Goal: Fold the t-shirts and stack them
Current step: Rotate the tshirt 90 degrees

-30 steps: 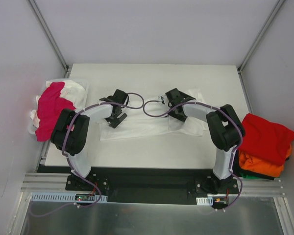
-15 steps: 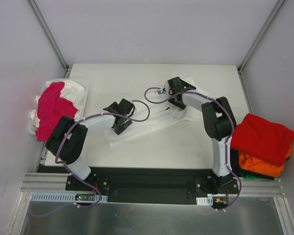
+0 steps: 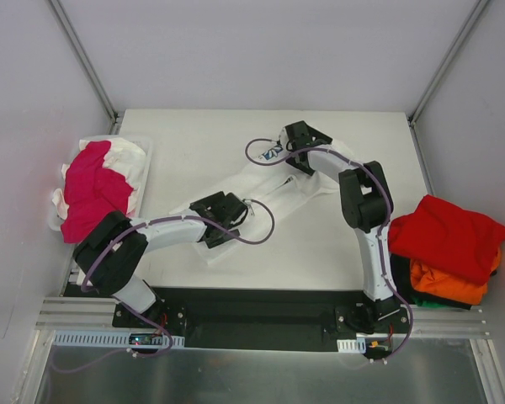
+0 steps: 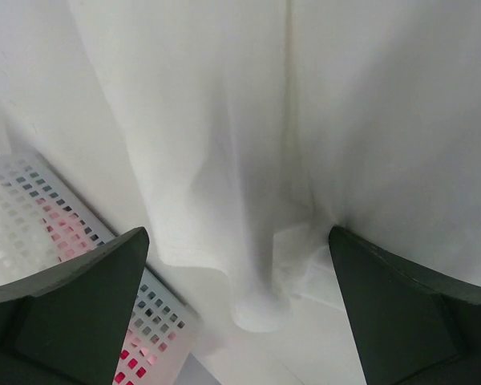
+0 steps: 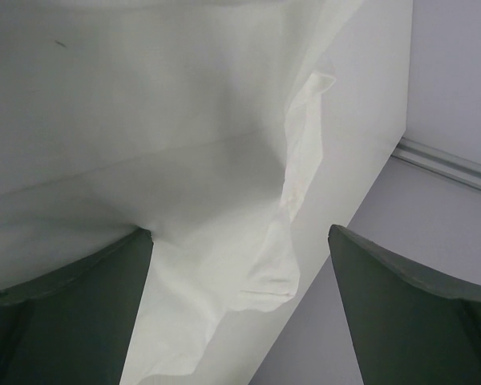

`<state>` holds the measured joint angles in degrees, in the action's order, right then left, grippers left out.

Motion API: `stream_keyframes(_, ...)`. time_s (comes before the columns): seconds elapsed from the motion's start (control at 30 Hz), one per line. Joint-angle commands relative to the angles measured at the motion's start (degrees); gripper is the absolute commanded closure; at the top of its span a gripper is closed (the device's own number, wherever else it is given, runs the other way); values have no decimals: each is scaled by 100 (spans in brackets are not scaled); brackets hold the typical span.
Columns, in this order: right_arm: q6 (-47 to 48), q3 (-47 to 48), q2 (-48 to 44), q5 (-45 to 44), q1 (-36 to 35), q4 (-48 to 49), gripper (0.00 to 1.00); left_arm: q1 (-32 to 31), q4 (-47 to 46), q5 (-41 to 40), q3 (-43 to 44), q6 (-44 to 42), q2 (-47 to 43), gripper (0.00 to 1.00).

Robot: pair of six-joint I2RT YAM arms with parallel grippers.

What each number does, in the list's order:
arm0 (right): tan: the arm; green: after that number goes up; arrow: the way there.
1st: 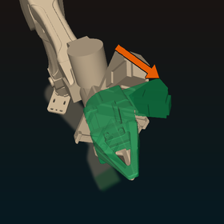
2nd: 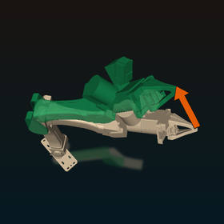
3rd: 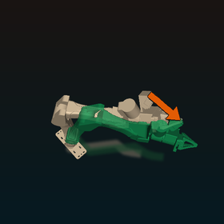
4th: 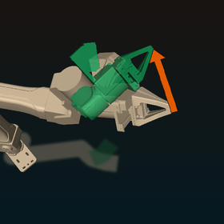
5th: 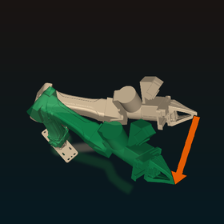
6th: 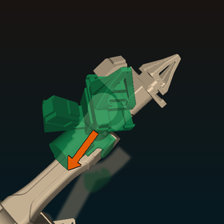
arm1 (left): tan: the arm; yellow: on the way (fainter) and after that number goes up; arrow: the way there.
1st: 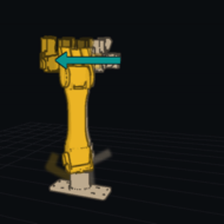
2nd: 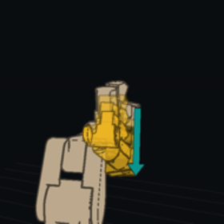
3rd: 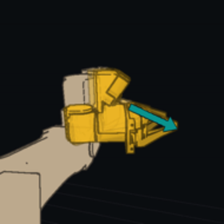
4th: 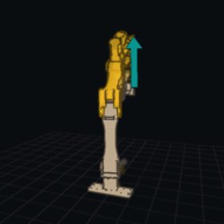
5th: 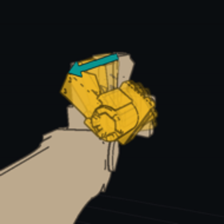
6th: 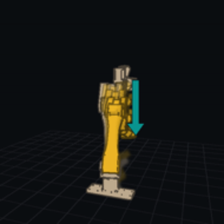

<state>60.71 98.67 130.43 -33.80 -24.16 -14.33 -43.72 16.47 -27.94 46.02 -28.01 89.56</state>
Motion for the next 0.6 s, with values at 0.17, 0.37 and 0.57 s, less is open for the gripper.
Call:
stream_keyframes(0.17, 266, 538, 562, 295, 96, -307, 4, -777, 1288, 1317, 90, -460, 413, 1)
stream_keyframes(0.37, 529, 609, 589, 550, 96, -141, 4, -1137, 1675, 1845, 829, -679, 676, 1)
stream_keyframes(0.57, 855, 925, 782, 620, 87, 9, 4, -1524, 1824, 2179, 1488, -855, 1037, 1)
